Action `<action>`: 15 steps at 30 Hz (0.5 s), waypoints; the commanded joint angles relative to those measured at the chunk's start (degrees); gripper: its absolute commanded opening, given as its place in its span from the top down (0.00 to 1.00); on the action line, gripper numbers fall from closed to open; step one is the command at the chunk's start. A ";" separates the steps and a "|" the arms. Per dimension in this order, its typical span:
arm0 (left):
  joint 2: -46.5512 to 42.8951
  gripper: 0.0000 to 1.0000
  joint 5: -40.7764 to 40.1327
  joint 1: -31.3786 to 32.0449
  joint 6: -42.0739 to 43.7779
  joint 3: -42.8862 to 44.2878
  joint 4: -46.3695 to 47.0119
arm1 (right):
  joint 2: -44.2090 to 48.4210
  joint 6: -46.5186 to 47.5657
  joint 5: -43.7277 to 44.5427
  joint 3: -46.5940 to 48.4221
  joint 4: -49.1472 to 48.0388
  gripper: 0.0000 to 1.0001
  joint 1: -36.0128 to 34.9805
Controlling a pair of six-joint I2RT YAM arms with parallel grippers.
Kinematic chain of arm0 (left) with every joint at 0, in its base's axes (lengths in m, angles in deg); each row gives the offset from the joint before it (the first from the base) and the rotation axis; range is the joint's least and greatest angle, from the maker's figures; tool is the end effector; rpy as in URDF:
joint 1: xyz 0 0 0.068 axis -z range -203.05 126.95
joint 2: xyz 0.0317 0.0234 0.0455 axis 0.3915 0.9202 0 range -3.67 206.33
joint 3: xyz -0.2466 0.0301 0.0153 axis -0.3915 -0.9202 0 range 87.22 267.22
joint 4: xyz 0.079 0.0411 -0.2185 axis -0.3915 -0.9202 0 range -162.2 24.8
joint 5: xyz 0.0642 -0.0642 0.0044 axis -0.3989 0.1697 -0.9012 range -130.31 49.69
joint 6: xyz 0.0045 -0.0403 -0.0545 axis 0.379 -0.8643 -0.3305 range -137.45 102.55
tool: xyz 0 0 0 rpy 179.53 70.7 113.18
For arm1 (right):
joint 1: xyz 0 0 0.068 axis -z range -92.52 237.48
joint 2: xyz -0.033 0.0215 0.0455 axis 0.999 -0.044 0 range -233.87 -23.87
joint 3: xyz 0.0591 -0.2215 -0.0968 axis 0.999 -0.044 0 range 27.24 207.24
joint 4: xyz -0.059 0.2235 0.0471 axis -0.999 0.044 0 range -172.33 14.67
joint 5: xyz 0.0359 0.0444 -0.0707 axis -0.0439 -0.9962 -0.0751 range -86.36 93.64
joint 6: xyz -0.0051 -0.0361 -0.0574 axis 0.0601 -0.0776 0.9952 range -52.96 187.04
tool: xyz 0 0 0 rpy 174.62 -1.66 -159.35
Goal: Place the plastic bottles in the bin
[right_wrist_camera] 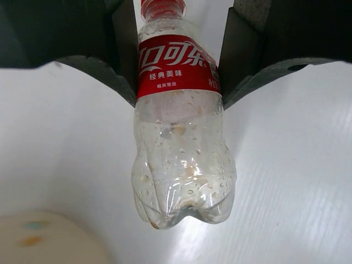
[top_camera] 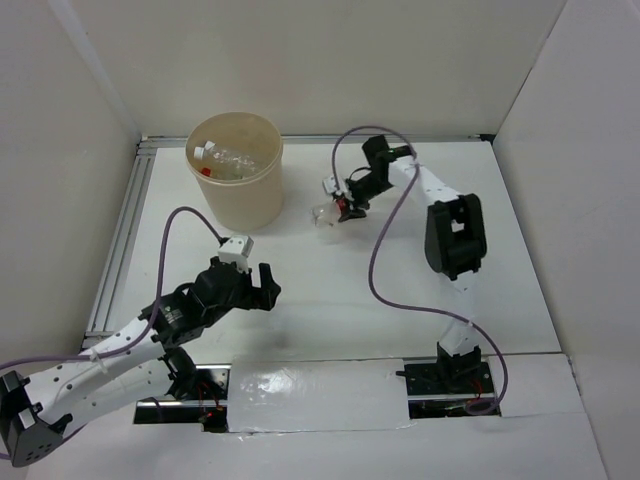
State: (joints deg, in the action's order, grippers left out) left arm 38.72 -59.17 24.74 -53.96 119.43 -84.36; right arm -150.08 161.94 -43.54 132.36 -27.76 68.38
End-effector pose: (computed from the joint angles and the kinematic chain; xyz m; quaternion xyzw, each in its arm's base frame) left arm 0.1323 -0.1198 0.2338 0.0013 0.8555 -0.2295 0.4642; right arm 0.3775 0.1731 0.1766 -0.7898 0.4533 0.2430 0.3342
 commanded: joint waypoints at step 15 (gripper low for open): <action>-4.60 0.01 0.48 0.81 -1.28 -3.73 5.89 | -1.82 -53.13 -14.18 33.80 -43.48 0.65 -12.72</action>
State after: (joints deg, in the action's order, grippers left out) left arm 35.29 -58.95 25.27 -55.10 116.21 -81.19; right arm -142.04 115.86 -58.95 159.81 -65.57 58.50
